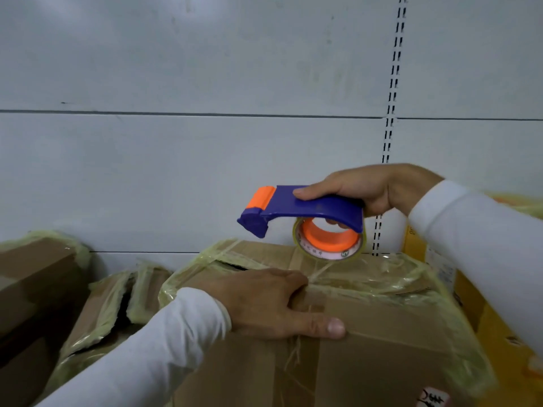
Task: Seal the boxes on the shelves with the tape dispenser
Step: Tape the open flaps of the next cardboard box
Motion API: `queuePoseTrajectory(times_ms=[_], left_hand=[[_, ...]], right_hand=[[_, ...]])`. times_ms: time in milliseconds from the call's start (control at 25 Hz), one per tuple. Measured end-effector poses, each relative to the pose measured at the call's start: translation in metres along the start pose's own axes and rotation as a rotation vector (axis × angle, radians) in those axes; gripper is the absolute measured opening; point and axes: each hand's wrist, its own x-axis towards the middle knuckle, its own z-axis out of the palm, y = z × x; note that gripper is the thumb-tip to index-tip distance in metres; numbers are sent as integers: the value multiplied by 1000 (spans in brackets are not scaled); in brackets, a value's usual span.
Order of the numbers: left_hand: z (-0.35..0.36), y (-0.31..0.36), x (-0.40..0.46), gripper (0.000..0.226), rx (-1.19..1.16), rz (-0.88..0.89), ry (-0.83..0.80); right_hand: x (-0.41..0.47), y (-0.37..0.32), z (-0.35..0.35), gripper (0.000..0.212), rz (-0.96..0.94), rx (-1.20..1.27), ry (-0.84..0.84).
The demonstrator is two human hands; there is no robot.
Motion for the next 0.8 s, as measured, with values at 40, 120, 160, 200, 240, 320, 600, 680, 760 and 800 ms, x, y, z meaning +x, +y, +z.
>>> queuePoseTrajectory(times_ms=[40,120,160,200,240,320,600,680,760,800], left_hand=[[0,0,0,102,3,1,-2],[0,-1,3,101,-13,9,-1],[0,-1,5,101,-29,11,-3],[-1,-2,8,100,-34,13,-11],[-2,-2,10,99,-17,19,-21],[-3,0,13,99,32,18,-43],[13,-2,-1,62,207,225,574],[23,-25,-18,56,255,294,774],[16,-57,-30,50,159,142,919],[8,-72,-33,46,97,27,914]], right_hand=[[2,-8,-1,39,-12,-21,8],[3,-19,-1,39,-15,-58,30],[3,-21,-1,39,-8,-73,35],[2,-20,-2,40,2,-83,35],[1,-18,-2,40,11,-88,33],[-1,-10,-2,40,20,-87,35],[-8,0,-4,41,53,-58,51],[-12,5,-2,44,81,-60,47],[-15,11,2,44,108,-76,53],[-16,14,3,42,117,-75,59]])
